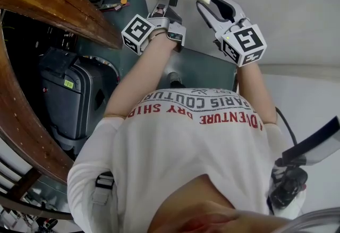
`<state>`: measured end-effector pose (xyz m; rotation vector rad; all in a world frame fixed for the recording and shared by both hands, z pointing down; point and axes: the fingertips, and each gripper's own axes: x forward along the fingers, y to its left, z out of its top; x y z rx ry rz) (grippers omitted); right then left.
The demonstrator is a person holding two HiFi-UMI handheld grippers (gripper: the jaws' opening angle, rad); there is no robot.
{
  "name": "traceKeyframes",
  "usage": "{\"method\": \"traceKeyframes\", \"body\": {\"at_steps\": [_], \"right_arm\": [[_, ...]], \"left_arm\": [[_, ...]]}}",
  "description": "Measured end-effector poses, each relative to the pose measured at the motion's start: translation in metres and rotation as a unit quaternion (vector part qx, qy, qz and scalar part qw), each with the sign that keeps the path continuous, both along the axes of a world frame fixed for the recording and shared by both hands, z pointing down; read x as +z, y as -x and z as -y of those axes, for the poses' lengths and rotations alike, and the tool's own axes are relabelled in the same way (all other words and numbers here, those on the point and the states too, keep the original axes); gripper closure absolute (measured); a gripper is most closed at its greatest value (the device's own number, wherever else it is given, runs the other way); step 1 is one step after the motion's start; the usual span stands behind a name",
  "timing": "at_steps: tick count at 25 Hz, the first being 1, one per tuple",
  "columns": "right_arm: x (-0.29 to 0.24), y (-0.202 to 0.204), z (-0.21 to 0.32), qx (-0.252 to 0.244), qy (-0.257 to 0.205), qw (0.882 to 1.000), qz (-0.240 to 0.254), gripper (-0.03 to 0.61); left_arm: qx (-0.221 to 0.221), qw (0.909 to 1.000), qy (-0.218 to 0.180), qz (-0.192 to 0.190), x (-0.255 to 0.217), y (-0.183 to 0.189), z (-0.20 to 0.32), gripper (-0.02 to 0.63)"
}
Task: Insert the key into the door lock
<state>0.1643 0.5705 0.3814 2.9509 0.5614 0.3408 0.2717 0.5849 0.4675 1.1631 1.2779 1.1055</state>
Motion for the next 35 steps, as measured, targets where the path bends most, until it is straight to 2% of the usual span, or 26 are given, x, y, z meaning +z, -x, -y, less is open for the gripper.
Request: {"method": "traceKeyframes", "body": {"at_steps": [5,7,10,12,15,17,19,21,23,25,26,27,28,29,31,33,35], "right_arm": [[-0.001,0.0,0.0,0.0,0.005,1.0,0.0,0.434],[-0.001,-0.001,0.0,-0.001,0.003,1.0,0.0,0.434],[0.0,-0.001,-0.001,0.0,-0.002,1.0,0.002,0.433],[-0.001,0.002,-0.001,0.007,0.0,1.0,0.012,0.433],[-0.005,0.018,0.004,0.024,0.006,0.999,0.026,0.433],[-0.006,0.027,0.016,0.027,-0.007,0.999,0.023,0.433],[-0.007,0.034,0.042,0.015,-0.032,0.999,0.013,0.434],[-0.01,0.039,0.078,-0.001,-0.048,0.999,0.006,0.474],[-0.011,0.042,0.116,-0.003,-0.045,0.999,0.01,0.562],[-0.008,0.045,0.153,0.001,-0.037,0.999,0.018,0.577],[-0.006,0.047,0.172,0.0,-0.038,0.999,0.021,0.577],[-0.003,0.049,0.19,-0.002,-0.042,0.999,0.023,0.577],[0.001,0.052,0.207,-0.005,-0.048,0.998,0.027,0.577],[0.005,0.054,0.223,-0.007,-0.053,0.998,0.032,0.577],[0.011,0.059,0.251,-0.011,-0.064,0.997,0.042,0.577],[0.011,0.064,0.276,-0.016,-0.081,0.996,0.042,0.577],[0.004,0.068,0.297,-0.022,-0.091,0.995,0.035,0.577]], "left_arm": [[-0.003,0.9999,0.011,-0.011,-0.003,0.0,-0.001,0.591],[0.001,0.9995,0.018,-0.027,-0.004,0.0,-0.002,0.591],[0.022,0.9962,0.032,-0.078,-0.007,0.002,-0.003,0.589],[0.039,0.9915,0.03,-0.12,-0.009,0.005,0.002,0.555],[0.069,0.9751,0.019,-0.21,-0.01,0.012,0.026,0.532],[0.087,0.9535,0.014,-0.288,-0.014,0.017,0.051,0.532],[0.11,0.9199,0.019,-0.376,-0.028,0.028,0.081,0.534],[0.142,0.8749,0.041,-0.461,-0.05,0.05,0.115,0.546],[0.178,0.8191,0.071,-0.541,-0.072,0.074,0.152,0.603],[0.218,0.7624,0.096,-0.602,-0.086,0.097,0.189,0.612],[0.234,0.7387,0.103,-0.624,-0.089,0.107,0.207,0.612],[0.248,0.7192,0.105,-0.641,-0.09,0.115,0.224,0.612],[0.258,0.7038,0.103,-0.654,-0.089,0.122,0.239,0.612],[0.267,0.6928,0.097,-0.663,-0.086,0.127,0.253,0.612],[0.279,0.6818,0.084,-0.671,-0.081,0.133,0.279,0.612],[0.285,0.681,0.08,-0.67,-0.081,0.138,0.304,0.612],[0.284,0.6862,0.08,-0.665,-0.086,0.141,0.326,0.612]]}}
